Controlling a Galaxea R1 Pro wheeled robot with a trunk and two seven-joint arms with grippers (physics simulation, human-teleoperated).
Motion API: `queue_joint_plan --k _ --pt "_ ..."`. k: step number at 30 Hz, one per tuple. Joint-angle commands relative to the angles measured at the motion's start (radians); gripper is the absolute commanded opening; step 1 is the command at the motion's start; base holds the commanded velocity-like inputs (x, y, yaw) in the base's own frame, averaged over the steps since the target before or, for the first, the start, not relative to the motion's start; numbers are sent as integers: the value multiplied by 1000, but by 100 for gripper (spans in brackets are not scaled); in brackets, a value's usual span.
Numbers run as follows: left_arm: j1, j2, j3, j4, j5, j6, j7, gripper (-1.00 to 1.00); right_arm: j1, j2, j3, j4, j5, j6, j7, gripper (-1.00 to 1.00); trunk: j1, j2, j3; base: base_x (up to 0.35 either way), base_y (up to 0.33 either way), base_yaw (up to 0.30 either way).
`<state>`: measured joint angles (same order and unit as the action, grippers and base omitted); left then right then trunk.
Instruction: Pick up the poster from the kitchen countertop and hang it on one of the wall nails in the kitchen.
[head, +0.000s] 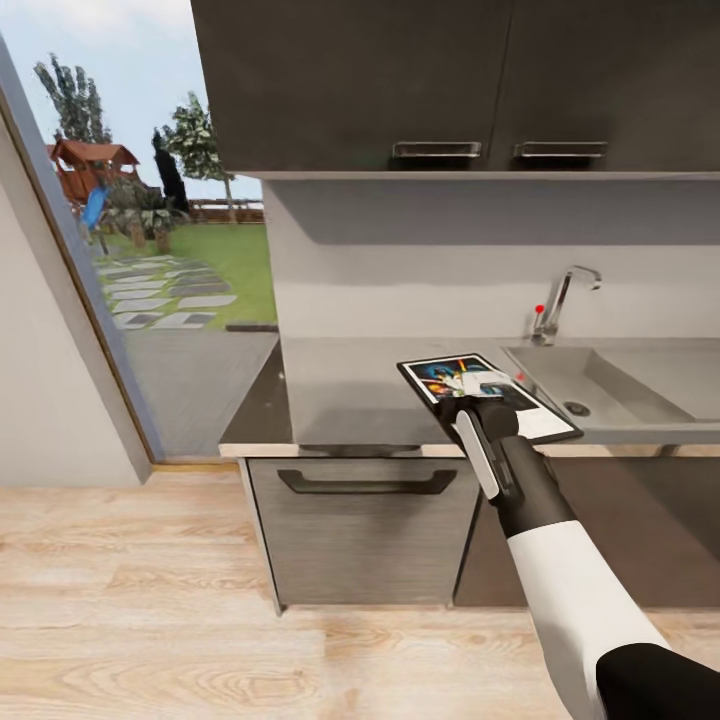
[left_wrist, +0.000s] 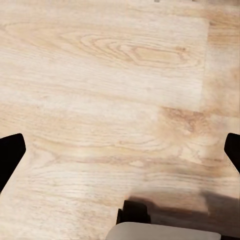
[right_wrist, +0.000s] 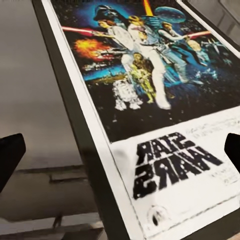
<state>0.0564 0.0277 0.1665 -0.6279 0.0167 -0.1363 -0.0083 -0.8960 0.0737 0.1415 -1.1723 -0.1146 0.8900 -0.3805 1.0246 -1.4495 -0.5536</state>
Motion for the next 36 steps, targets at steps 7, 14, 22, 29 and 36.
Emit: queue_joint_plan --k 7,14,22,29,36 --pt "0 0 2 -1 2 -2 -1 100 0 -1 1 5 -9 1 -11 100 0 0 -1 93 0 0" --pt "0 0 4 -1 2 -2 -1 100 0 -1 1 8 -5 1 -11 100 0 0 -1 145 0 0" --pt "0 0 4 -1 2 -2 -1 100 1 -2 1 11 -2 0 -12 100 0 0 -1 175 0 0" --pt "0 0 4 -1 2 -2 -1 100 2 -2 1 21 -1 -1 -12 100 0 0 -1 25 0 0" --pt "0 0 4 -1 2 -1 -1 100 2 -2 1 30 0 -3 -12 100 0 0 -1 163 33 0"
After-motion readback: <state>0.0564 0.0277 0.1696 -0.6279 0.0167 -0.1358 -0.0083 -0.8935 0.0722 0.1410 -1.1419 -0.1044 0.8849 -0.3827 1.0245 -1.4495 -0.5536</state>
